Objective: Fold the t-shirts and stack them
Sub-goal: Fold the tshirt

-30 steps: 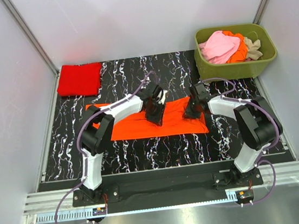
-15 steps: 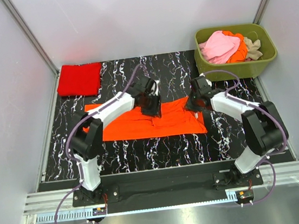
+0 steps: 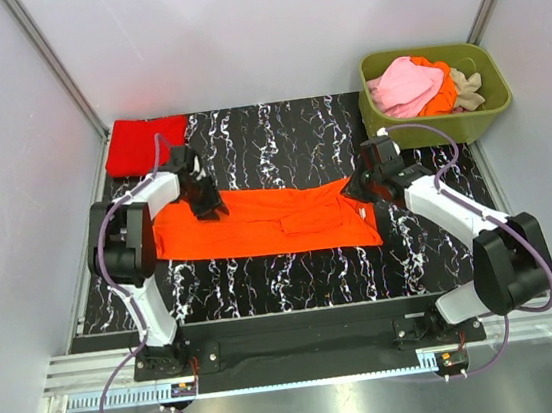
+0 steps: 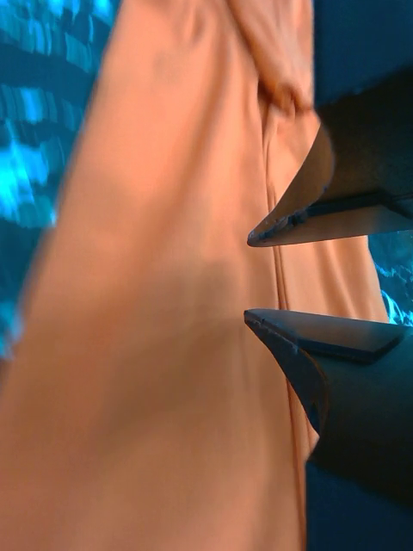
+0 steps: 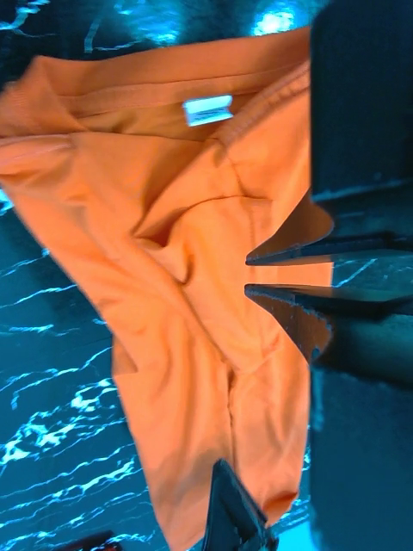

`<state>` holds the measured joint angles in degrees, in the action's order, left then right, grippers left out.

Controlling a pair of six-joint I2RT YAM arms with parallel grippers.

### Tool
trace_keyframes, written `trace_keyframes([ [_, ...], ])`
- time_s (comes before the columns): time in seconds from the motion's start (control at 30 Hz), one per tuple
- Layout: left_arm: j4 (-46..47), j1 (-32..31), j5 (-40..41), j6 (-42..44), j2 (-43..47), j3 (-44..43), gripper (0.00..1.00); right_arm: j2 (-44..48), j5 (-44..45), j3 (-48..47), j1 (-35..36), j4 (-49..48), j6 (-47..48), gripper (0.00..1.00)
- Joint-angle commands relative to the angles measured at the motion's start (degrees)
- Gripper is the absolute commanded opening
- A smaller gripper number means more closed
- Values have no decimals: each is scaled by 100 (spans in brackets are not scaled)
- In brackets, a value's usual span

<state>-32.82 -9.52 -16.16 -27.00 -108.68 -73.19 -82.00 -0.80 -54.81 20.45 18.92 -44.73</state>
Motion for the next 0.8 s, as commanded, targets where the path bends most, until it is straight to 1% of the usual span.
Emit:
trace_keyframes([
  [0.0,179,20,86,-340,480,296,41,280,-166,119,-23,217,-342,20],
  [0.1,223,239,254,-577,532,594,42,386,-114,216,-6,340,-431,20],
  [0.17,328,520,237,-718,524,875,42,430,-114,295,3,376,-484,19],
  [0.2,355,730,228,-779,515,981,41,421,-96,321,3,402,-475,18],
  [0.27,434,916,228,-946,585,1280,40,413,-52,365,12,463,-501,17],
  [0.3,460,1073,315,-982,655,1385,39,386,0,383,21,507,-510,17],
  [0.33,495,1118,420,-1017,847,1595,39,343,18,409,29,508,-484,16],
  [0.37,487,1154,543,-1026,849,1684,39,299,18,418,38,508,-484,15],
  [0.43,487,1285,850,-1070,1252,1895,39,167,45,401,91,499,-431,14],
  [0.53,496,1461,1009,-1201,1875,2447,40,-210,45,243,275,490,-370,13],
  [0.67,478,1541,1141,-1500,2789,2932,42,-816,62,-91,846,472,-431,12],
  [0.7,478,1549,1194,-1536,3026,2985,43,-896,297,-153,1091,464,-518,12],
  [0.73,487,1541,1229,-1553,3394,3012,44,-967,386,-231,1180,472,-580,11],
  [0.77,478,1549,1247,-1536,3580,2986,45,-1080,466,-250,1242,473,-668,11],
])
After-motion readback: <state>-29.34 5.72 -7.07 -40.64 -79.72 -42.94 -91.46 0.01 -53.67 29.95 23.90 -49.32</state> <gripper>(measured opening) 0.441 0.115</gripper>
